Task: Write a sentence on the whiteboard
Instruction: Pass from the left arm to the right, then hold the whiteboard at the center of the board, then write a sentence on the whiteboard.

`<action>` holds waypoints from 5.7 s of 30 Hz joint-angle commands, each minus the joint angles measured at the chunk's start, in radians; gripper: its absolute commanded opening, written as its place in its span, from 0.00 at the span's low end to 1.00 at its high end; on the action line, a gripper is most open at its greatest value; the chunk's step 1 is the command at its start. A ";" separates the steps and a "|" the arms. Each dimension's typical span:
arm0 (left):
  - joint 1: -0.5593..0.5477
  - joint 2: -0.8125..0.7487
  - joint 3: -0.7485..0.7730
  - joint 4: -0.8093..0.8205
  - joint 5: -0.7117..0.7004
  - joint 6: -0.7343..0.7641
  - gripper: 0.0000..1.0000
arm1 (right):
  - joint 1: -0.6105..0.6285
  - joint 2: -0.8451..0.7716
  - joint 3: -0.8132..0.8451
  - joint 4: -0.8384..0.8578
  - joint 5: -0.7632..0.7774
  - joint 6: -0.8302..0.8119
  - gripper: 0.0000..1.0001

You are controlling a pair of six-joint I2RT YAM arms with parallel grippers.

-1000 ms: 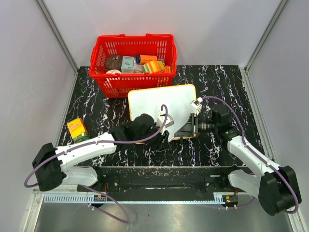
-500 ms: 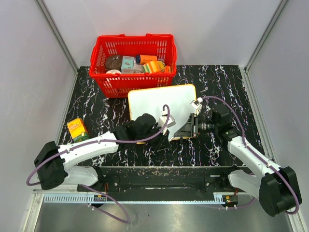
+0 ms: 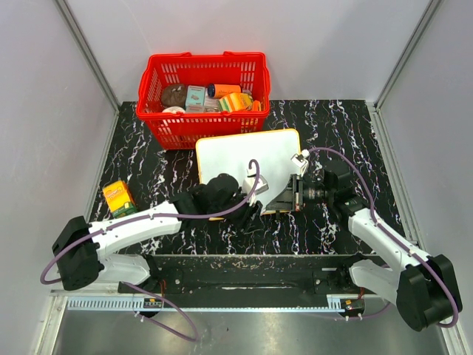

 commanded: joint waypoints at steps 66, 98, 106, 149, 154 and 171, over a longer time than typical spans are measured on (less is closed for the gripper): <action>0.858 -0.279 -0.318 0.306 0.112 -0.291 0.92 | 0.421 0.010 0.399 -0.223 1.173 -0.348 0.00; 0.861 -0.006 -0.237 0.427 0.277 -0.182 0.89 | 0.419 0.001 0.400 -0.238 1.083 -0.280 0.00; 0.872 0.101 -0.177 0.488 0.392 -0.130 0.77 | 0.419 -0.038 0.400 -0.264 1.106 -0.299 0.00; 0.876 0.189 -0.275 0.562 0.633 -0.030 0.00 | 0.421 0.025 0.403 -0.215 1.120 -0.406 0.00; 0.876 0.181 -0.286 0.565 0.627 -0.035 0.00 | 0.428 0.094 0.431 -0.145 1.108 -0.428 0.00; 0.876 0.164 -0.292 0.557 0.608 -0.023 0.00 | 0.471 0.243 0.486 0.081 1.154 -0.555 0.00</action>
